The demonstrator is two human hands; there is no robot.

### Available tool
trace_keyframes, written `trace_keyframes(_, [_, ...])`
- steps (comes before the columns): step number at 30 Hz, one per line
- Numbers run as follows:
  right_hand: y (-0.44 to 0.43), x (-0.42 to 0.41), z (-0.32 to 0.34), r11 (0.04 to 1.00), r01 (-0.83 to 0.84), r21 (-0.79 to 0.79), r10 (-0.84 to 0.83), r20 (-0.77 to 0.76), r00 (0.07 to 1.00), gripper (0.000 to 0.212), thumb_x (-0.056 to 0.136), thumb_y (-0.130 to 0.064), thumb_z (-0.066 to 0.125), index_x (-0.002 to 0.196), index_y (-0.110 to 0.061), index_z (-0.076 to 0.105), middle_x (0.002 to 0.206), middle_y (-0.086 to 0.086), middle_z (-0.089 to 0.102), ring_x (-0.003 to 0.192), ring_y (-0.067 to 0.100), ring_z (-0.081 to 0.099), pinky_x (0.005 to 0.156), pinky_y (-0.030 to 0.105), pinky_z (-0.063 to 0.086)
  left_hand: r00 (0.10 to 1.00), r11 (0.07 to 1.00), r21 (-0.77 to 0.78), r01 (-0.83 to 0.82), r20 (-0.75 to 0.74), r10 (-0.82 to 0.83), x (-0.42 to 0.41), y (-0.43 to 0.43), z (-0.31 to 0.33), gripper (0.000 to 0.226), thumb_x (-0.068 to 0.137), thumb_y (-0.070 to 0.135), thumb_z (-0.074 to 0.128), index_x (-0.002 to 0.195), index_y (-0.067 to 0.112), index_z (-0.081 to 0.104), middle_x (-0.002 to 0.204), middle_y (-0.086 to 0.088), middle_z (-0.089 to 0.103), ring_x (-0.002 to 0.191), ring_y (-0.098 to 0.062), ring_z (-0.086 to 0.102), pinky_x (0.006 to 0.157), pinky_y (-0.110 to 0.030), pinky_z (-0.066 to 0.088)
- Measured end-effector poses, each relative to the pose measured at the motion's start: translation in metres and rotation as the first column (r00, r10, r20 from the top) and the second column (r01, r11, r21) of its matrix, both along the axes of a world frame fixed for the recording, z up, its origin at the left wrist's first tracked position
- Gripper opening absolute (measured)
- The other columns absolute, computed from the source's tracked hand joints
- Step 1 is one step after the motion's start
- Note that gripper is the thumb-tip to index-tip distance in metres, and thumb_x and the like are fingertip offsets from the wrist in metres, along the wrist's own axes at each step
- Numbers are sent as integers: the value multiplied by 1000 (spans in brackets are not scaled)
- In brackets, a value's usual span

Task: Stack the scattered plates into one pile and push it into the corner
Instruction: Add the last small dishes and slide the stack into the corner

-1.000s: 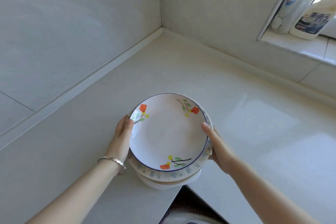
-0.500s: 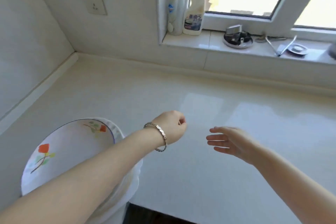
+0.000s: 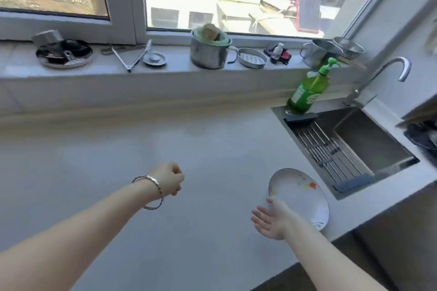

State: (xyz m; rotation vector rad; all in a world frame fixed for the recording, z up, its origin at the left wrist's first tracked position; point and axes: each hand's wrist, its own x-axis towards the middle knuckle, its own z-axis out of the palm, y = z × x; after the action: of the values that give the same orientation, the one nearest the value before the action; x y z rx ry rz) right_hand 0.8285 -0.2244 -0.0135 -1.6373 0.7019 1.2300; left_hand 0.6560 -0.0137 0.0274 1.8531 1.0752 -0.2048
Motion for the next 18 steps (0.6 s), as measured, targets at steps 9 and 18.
trace_keyframes(9, [-38, 44, -77, 710, 682, 175, -686, -45, 726, 30, 98, -19, 35, 119, -1, 49, 127, 15, 56, 105, 28, 61, 69, 28, 54, 999, 998, -68, -7, -51, 4, 41, -23, -16, 17, 91, 12, 46, 75, 15, 54, 66, 1, 63, 59, -13, 59, 55, -21, 42])
trace_keyframes(18, [-30, 25, -53, 968, 125, 216, -200, 377, 904, 23, 93, -8, 50, 111, 4, 55, 86, 12, 62, 70, 27, 60, 50, 23, 56, 970, 945, -217, -245, -53, 239, -13, -21, -9, 20, 93, 12, 47, 75, 12, 56, 68, -4, 64, 39, 0, 61, 57, -22, 43])
